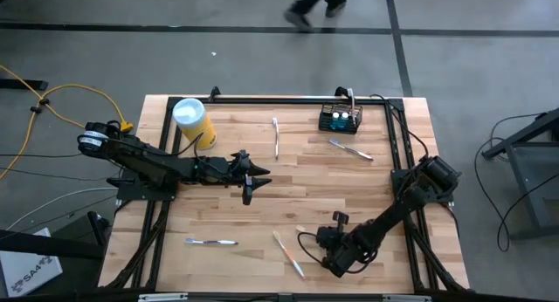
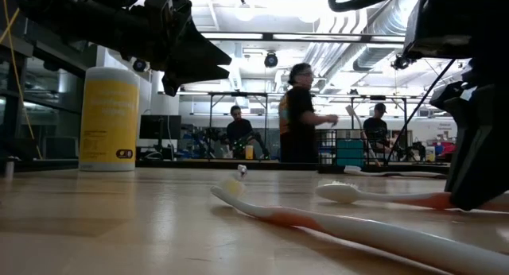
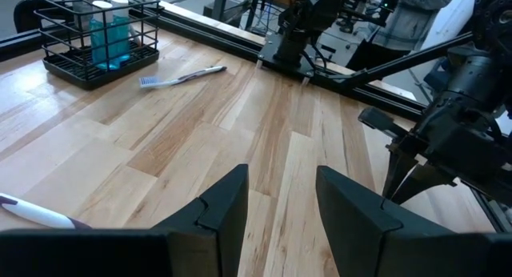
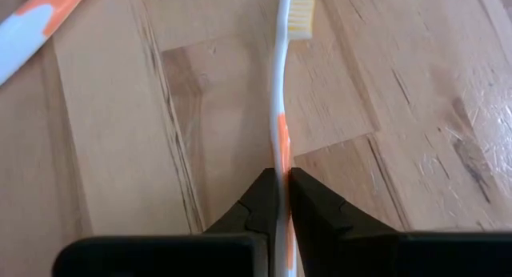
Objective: Pick & Place toothbrushing station
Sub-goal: Put the right orange toothbrush into the black wire organizer
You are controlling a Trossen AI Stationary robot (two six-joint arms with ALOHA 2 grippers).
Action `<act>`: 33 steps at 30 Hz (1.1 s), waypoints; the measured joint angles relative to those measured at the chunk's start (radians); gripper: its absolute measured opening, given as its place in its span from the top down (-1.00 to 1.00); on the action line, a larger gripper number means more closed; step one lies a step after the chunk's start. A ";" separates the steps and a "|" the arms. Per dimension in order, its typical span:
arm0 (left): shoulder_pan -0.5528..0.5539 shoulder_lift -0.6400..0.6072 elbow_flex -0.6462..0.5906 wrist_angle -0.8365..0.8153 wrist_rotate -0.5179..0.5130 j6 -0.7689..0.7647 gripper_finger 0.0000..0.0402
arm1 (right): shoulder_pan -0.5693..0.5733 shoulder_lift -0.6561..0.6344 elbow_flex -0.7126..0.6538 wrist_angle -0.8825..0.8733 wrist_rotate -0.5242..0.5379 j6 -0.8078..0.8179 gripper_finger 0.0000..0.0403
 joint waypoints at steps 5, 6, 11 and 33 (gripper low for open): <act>0.000 0.000 0.000 0.000 0.000 0.000 0.30 | -0.013 -0.001 0.001 0.001 -0.036 -0.001 0.86; 0.000 0.000 0.000 0.000 0.000 0.000 0.30 | -0.014 -0.001 0.001 0.002 -0.041 -0.002 0.84; 0.000 0.000 0.000 0.000 0.000 0.000 0.30 | -0.026 -0.001 0.001 0.006 -0.054 -0.011 0.76; 0.000 0.000 0.000 -0.001 0.000 0.000 0.30 | -0.065 0.000 -0.001 0.049 -0.061 -0.087 0.74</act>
